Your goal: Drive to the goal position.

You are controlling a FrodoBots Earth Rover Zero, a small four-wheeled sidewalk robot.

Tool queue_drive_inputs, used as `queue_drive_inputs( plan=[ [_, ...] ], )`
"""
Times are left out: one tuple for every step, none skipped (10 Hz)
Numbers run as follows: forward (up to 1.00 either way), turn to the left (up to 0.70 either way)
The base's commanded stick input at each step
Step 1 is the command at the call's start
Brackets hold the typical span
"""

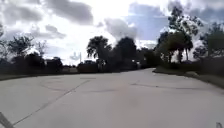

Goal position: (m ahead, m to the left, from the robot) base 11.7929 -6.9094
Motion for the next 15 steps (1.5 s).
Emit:
queue_drive_inputs(
  plan=[
    [1.0,0.0],
    [1.0,0.0],
    [1.0,0.0],
    [1.0,0.0],
    [1.0,0.0],
    [1.0,0.0],
    [1.0,0.0],
    [1.0,0.0],
    [1.0,0.0],
    [1.0,0.0],
    [1.0,0.0],
    [1.0,0.0],
    [1.0,0.0],
    [1.0,0.0],
    [1.0,0.0]
  ],
)
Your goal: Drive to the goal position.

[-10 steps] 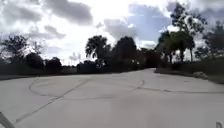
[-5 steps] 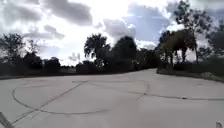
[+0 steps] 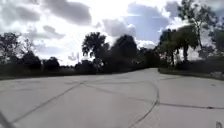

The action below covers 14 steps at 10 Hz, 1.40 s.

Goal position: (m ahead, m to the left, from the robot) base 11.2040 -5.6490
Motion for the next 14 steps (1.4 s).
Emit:
queue_drive_inputs(
  plan=[
    [1.0,0.0],
    [1.0,0.0],
    [1.0,0.0],
    [1.0,0.0],
    [1.0,0.0],
    [1.0,0.0],
    [1.0,0.0],
    [1.0,0.0],
    [1.0,-0.27],
    [1.0,-0.27],
    [1.0,-0.27],
    [1.0,-0.27],
    [1.0,-0.27],
    [1.0,-0.27]
  ],
)
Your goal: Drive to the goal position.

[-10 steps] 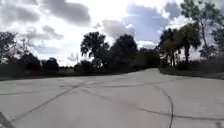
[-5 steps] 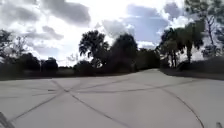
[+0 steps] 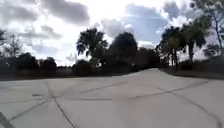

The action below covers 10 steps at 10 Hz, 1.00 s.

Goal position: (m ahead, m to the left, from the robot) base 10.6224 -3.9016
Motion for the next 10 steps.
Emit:
queue_drive_inputs(
  plan=[
    [1.0,-0.27],
    [1.0,-0.27],
    [1.0,-0.27],
    [1.0,-0.27],
    [1.0,-0.27],
    [1.0,-0.27],
    [1.0,-0.27],
    [1.0,-0.27],
    [1.0,-0.27],
    [1.0,-0.27]
  ],
)
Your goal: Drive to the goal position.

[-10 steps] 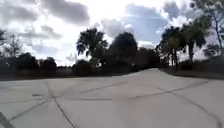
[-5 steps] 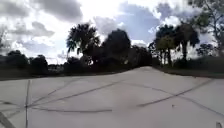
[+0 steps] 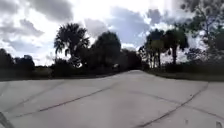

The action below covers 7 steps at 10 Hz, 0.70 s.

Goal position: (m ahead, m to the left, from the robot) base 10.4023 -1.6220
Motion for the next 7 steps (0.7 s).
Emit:
queue_drive_inputs(
  plan=[
    [1.0,-0.27],
    [1.0,-0.27],
    [1.0,-0.27],
    [1.0,-0.27],
    [1.0,-0.27],
    [1.0,-0.15],
    [1.0,0.0]
  ],
)
